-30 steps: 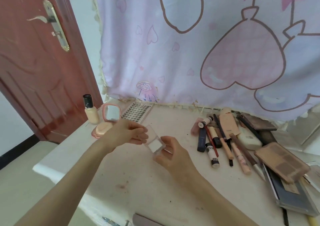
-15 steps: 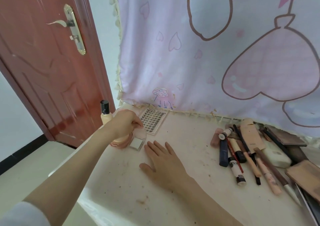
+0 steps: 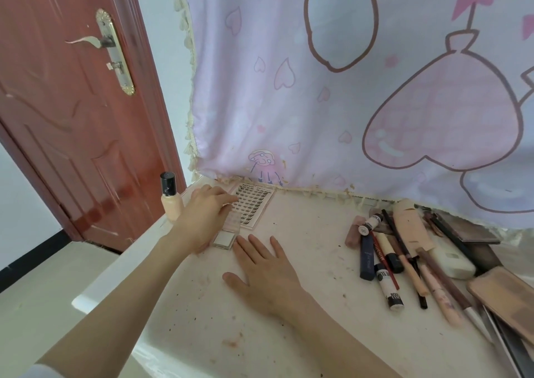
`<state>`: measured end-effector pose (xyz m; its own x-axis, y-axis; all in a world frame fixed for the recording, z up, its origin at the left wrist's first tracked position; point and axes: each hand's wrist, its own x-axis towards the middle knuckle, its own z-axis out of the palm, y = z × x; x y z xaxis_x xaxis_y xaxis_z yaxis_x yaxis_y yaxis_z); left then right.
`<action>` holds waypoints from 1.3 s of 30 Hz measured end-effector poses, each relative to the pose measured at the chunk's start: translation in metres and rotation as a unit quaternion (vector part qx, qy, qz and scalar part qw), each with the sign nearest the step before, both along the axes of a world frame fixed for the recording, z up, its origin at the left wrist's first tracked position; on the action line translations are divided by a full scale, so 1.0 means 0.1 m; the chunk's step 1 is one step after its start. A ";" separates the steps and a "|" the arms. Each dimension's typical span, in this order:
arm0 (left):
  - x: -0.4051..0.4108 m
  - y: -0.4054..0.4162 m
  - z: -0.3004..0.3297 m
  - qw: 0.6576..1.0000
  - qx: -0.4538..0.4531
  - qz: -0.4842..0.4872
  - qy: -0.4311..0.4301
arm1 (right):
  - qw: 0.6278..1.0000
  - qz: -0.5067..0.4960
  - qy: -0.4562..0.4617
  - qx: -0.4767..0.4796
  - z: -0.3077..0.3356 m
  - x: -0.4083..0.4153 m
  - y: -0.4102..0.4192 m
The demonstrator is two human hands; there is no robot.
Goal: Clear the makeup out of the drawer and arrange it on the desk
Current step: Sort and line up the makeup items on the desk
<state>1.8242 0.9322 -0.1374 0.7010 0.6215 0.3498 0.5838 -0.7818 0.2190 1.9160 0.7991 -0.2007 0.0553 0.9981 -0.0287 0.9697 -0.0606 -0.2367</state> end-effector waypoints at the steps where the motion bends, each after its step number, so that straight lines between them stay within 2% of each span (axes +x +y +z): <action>1: 0.00 -0.07 -0.02 1.000 -0.010 -0.009 -0.009 | 1.000 0.000 -0.002 -0.004 0.00 0.00 -0.01; 7: 0.06 -0.52 -0.26 0.993 -0.059 -0.074 -0.066 | 1.000 -0.018 0.001 -0.015 0.05 0.25 -0.42; 10: 0.26 -0.71 -0.37 0.989 -0.090 -0.102 -0.057 | 0.994 -0.043 0.092 0.032 0.15 0.43 -0.70; 13: 0.57 -0.92 -0.46 0.984 -0.125 -0.127 -0.014 | 0.974 -0.102 0.162 0.124 0.33 0.65 -0.94; 15: 0.76 -1.04 -0.54 0.984 -0.121 -0.130 0.035 | 0.967 -0.140 0.131 0.168 0.42 0.88 -1.07; 18: 0.94 -1.16 -0.66 0.988 -0.088 -0.101 0.080 | 0.962 -0.212 0.062 0.161 0.47 1.30 -1.22; 25: 0.96 -1.15 -0.76 0.994 -0.059 -0.077 0.049 | 0.939 -0.316 -0.083 0.111 0.50 1.97 -1.10; 28: 0.97 -1.16 -0.76 0.995 -0.057 -0.066 0.040 | 0.923 -0.362 -0.083 0.096 0.54 2.08 -0.96; 31: 0.98 -1.16 -0.76 0.996 -0.056 -0.059 0.032 | 0.913 -0.399 -0.043 0.070 0.58 2.11 -0.88; 39: 0.98 -1.17 -0.75 0.997 -0.056 -0.058 0.021 | 0.902 -0.429 -0.008 0.053 0.54 2.15 -0.80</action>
